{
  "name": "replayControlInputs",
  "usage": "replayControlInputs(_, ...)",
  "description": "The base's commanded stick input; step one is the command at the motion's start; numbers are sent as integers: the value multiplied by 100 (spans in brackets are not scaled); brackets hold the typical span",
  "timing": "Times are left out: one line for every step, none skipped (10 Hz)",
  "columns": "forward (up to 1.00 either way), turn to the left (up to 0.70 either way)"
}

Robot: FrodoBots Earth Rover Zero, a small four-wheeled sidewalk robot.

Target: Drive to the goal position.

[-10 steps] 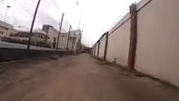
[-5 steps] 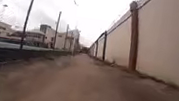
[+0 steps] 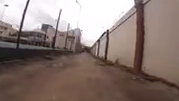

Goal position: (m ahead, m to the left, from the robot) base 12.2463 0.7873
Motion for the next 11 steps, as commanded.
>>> replayControlInputs(70,0)
replayControlInputs(70,0)
replayControlInputs(70,0)
replayControlInputs(70,0)
replayControlInputs(70,0)
replayControlInputs(70,0)
replayControlInputs(70,0)
replayControlInputs(70,0)
replayControlInputs(70,0)
replayControlInputs(70,0)
replayControlInputs(70,0)
